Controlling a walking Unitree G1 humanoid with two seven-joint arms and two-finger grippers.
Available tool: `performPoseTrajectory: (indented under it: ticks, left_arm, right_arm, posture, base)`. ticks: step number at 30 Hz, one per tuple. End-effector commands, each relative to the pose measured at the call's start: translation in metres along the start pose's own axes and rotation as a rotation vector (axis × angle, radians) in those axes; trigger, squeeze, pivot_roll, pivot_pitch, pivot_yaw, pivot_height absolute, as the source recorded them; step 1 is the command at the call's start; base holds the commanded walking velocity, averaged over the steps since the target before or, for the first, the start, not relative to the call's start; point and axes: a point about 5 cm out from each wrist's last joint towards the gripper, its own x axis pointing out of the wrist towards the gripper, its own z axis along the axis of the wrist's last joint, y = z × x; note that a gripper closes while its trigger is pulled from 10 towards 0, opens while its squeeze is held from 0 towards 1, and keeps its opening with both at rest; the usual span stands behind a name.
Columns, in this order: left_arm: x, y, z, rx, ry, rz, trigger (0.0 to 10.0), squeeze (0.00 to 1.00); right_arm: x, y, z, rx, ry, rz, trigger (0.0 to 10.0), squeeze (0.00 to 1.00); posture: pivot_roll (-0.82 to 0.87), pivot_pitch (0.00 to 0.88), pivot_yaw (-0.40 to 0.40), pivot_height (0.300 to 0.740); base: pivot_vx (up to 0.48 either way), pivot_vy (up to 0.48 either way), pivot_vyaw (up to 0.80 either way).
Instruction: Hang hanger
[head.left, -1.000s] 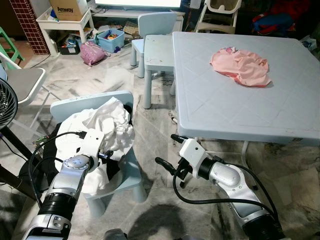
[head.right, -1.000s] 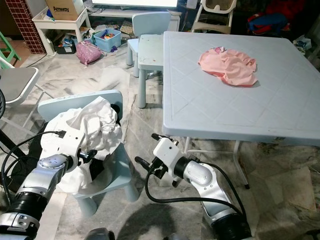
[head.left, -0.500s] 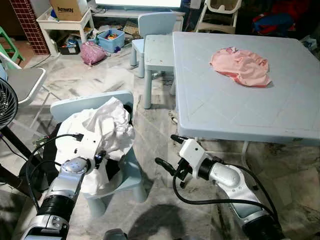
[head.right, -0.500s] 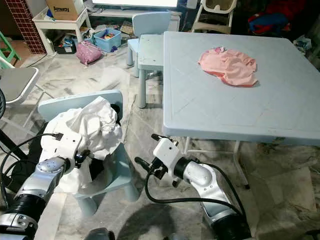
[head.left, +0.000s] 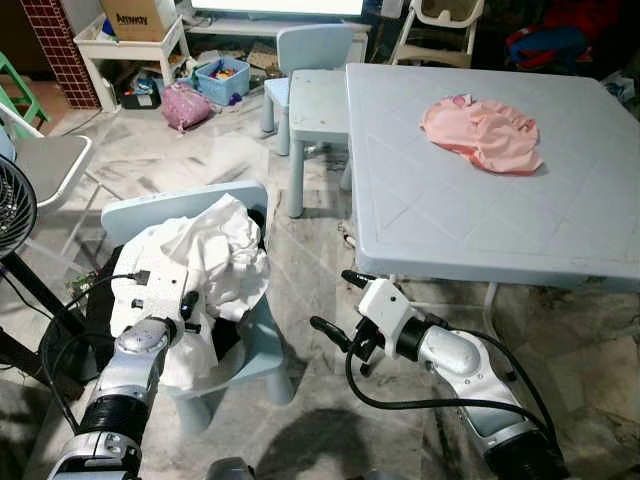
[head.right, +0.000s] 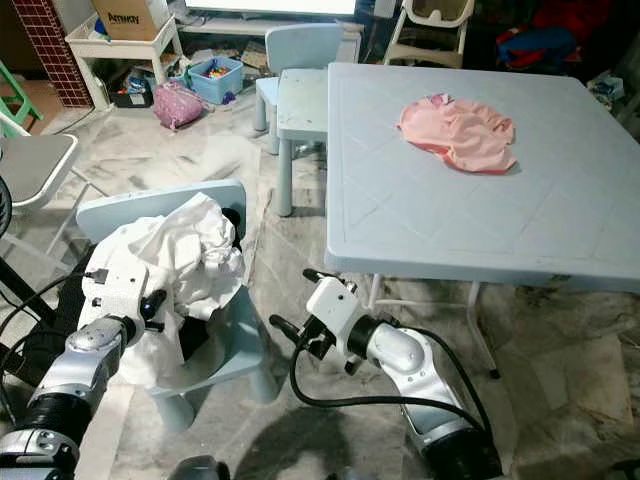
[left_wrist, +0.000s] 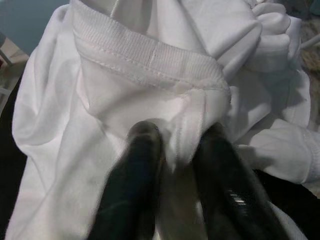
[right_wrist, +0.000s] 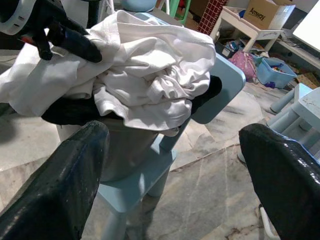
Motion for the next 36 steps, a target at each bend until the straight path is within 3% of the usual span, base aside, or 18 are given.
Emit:
performPoseTrajectory:
  ticks: [1,7,11,13,17,25,27,33,35,36]
  left_arm:
    - [0.001,0.000,0.002,-0.007,-0.011,0.011,0.0,0.00]
    - [-0.001,0.003,0.005,-0.076,-0.082,0.066,0.0,0.00]
    - [-0.003,-0.001,0.003,-0.196,-0.124,0.070,0.0,0.00]
    - [-0.003,-0.001,0.003,-0.196,-0.124,0.070,0.0,0.00]
    - [-0.008,-0.008,0.020,-0.311,-0.286,0.053,0.0,0.00]
    - [-0.018,-0.005,0.051,-0.310,-0.481,0.050,0.0,0.00]
    - [-0.022,-0.003,0.069,-0.277,-0.542,0.062,0.0,0.00]
    - [-0.026,-0.004,0.083,-0.272,-0.586,0.063,0.0,0.00]
    - [-0.026,-0.008,0.082,-0.265,-0.579,0.052,0.0,0.00]
    - [-0.024,-0.014,0.075,-0.247,-0.551,0.034,0.0,0.00]
  right_arm:
    - [-0.002,-0.002,-0.002,-0.002,0.005,-0.009,10.0,0.00]
    - [-0.002,-0.002,-0.002,-0.004,0.005,-0.011,10.0,0.00]
    - [-0.002,-0.003,-0.001,-0.007,0.003,-0.013,10.0,0.00]
    - [-0.002,-0.003,-0.001,-0.007,0.003,-0.013,10.0,0.00]
    - [-0.002,-0.005,0.000,-0.015,0.001,-0.017,10.0,0.00]
    - [-0.001,-0.018,-0.001,-0.020,-0.003,-0.064,10.0,0.00]
    - [0.000,-0.030,-0.002,0.036,-0.013,-0.126,10.0,0.00]
    - [0.001,-0.045,-0.002,0.123,-0.044,-0.197,10.0,0.00]
    - [-0.003,-0.052,-0.007,0.197,-0.056,-0.223,10.0,0.00]
    - [-0.007,-0.058,-0.011,0.292,-0.078,-0.239,10.0,0.00]
  posture:
    - [-0.03,0.000,-0.037,0.740]
    - [-0.03,0.000,-0.040,0.740]
    - [-0.03,0.000,-0.045,0.740]
    - [-0.03,0.000,-0.045,0.740]
    - [-0.02,0.000,-0.051,0.740]
    - [0.01,0.000,-0.066,0.740]
    - [0.04,0.000,-0.077,0.740]
    - [0.06,0.000,-0.067,0.740]
    - [0.08,0.000,-0.060,0.740]
    - [0.09,0.000,-0.054,0.740]
  base:
    - [0.000,0.000,0.00]
    - [0.000,0.000,0.00]
    - [0.000,0.000,0.00]
    - [0.000,0.000,0.00]
    - [0.000,0.000,0.00]
    - [0.000,0.000,0.00]
    - [0.000,0.000,0.00]
    - [0.000,0.000,0.00]
    - [0.000,0.000,0.00]
    - [0.000,0.000,0.00]
